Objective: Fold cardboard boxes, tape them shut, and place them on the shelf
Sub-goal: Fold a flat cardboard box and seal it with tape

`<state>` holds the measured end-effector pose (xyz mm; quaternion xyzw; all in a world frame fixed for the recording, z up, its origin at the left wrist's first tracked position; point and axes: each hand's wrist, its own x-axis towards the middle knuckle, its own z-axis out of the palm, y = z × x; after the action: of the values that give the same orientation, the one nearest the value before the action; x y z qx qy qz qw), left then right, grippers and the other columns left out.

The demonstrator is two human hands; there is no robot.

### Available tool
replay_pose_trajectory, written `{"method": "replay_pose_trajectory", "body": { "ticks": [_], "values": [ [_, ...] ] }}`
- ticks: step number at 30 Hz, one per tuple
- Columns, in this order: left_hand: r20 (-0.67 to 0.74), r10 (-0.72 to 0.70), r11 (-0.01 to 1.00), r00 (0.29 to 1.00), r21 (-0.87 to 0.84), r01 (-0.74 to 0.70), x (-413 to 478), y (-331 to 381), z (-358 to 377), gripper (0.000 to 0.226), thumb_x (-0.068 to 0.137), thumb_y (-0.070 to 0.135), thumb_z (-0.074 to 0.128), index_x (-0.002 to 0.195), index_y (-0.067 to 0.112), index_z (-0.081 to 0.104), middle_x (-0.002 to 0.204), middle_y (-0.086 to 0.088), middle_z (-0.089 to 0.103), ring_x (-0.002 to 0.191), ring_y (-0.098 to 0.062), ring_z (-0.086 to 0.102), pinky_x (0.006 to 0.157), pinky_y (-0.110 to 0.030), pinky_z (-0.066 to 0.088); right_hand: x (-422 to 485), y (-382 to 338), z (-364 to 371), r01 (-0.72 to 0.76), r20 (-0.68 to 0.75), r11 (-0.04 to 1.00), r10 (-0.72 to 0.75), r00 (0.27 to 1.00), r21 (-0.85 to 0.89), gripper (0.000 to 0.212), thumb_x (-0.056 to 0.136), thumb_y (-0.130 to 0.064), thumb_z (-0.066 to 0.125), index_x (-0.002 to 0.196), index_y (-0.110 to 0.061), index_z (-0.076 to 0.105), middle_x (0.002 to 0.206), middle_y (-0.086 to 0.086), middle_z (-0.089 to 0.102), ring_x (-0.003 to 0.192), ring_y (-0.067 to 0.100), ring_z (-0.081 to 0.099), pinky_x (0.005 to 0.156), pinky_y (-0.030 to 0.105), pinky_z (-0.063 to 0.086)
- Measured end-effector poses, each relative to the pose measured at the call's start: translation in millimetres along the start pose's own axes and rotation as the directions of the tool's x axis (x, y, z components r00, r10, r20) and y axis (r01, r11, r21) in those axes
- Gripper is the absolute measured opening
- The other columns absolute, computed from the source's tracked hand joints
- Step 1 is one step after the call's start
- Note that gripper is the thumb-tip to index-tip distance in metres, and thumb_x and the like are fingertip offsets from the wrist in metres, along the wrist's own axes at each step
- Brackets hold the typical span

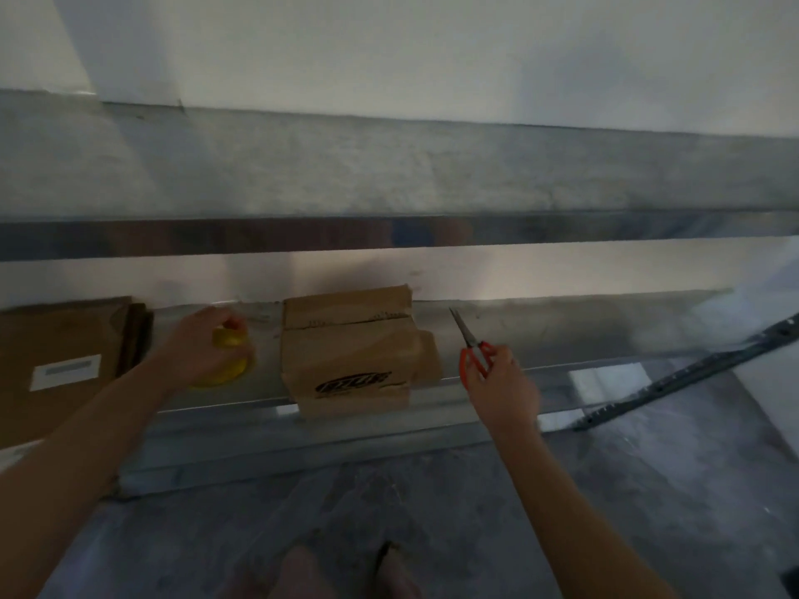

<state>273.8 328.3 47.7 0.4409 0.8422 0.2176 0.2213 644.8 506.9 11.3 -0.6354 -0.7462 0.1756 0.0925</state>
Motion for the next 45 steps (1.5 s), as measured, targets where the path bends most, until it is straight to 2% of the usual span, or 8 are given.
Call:
{"method": "replay_pose_trajectory", "body": {
  "ticks": [7,14,18,22,24,28,34,45],
  "values": [
    [-0.044,-0.160,0.987,0.986,-0.019,0.159,-27,20,19,0.026,0.079,0.035,0.076,0.097,0.028,0.059,0.108,0.002,0.056,0.094,-0.022,0.055,0.079,-0.033,0.046,66,27,40,-0.021,0.154,0.991,0.042,0.987,-0.132,0.037,0.099,-0.046,0.040,0.120,-0.016,0.044,0.118,0.009,0.063,0.104,0.033,0.064,0.084,0.042,0.049],
    [-0.081,-0.208,0.978,0.975,-0.047,0.205,-39,24,21,0.024,0.077,0.036,0.076,0.092,0.033,0.057,0.105,0.005,0.057,0.094,-0.019,0.056,0.080,-0.037,0.049,77,40,46,0.110,0.203,0.994,-0.107,0.973,-0.005,0.049,0.099,-0.045,0.045,0.139,-0.018,0.046,0.131,0.009,0.058,0.114,0.032,0.058,0.093,0.041,0.047],
    [-0.081,-0.216,0.976,0.973,-0.042,0.213,-41,21,16,0.023,0.077,0.037,0.075,0.089,0.038,0.055,0.106,0.006,0.056,0.094,-0.019,0.056,0.080,-0.036,0.049,77,52,45,0.393,0.319,0.859,-0.291,0.902,-0.329,0.051,0.102,-0.037,0.031,0.152,-0.031,0.027,0.156,-0.004,0.035,0.134,0.025,0.040,0.098,0.034,0.033],
    [-0.052,-0.197,0.980,0.979,-0.044,0.195,-38,17,9,0.026,0.077,0.039,0.075,0.095,0.037,0.056,0.110,0.007,0.055,0.098,-0.020,0.055,0.080,-0.035,0.048,65,57,35,0.344,0.216,0.877,-0.284,0.934,-0.335,0.057,0.095,-0.043,0.021,0.149,-0.031,0.035,0.150,-0.004,0.042,0.129,0.027,0.042,0.102,0.040,0.036],
    [-0.028,-0.179,0.983,0.983,-0.043,0.178,-34,15,4,0.031,0.078,0.039,0.074,0.102,0.037,0.055,0.112,0.007,0.053,0.100,-0.021,0.053,0.081,-0.037,0.048,44,38,23,0.298,0.060,0.944,-0.293,0.954,-0.140,0.058,0.096,-0.047,0.017,0.138,-0.025,0.050,0.144,0.000,0.049,0.131,0.027,0.042,0.103,0.041,0.037],
    [0.001,-0.109,0.993,0.994,-0.045,0.109,-27,8,-2,0.034,0.078,0.037,0.075,0.106,0.034,0.055,0.115,0.005,0.053,0.102,-0.021,0.052,0.086,-0.040,0.050,-18,-43,8,0.447,-0.096,0.895,-0.444,0.891,0.008,0.049,0.098,-0.044,0.033,0.136,-0.019,0.053,0.144,0.007,0.049,0.136,0.029,0.039,0.112,0.045,0.034],
    [0.037,-0.051,0.989,0.998,-0.134,0.055,-11,-7,-7,0.027,0.078,0.041,0.074,0.098,0.038,0.056,0.114,0.007,0.054,0.102,-0.019,0.052,0.082,-0.035,0.046,-71,-160,35,0.527,0.046,0.850,-0.526,0.849,-0.009,0.069,0.092,-0.062,0.016,0.150,-0.030,0.035,0.158,0.003,0.030,0.150,0.026,0.015,0.121,0.051,0.017],
    [0.087,0.047,0.985,0.995,-0.169,-0.031,4,-24,-8,0.032,0.079,0.043,0.073,0.105,0.033,0.056,0.113,0.009,0.053,0.099,-0.015,0.052,0.075,-0.028,0.041,-64,-201,75,0.437,0.113,0.895,-0.427,0.897,-0.088,0.066,0.092,-0.069,0.036,0.150,-0.040,0.027,0.159,0.001,0.026,0.151,0.024,0.009,0.122,0.052,0.002]
  ]
}}
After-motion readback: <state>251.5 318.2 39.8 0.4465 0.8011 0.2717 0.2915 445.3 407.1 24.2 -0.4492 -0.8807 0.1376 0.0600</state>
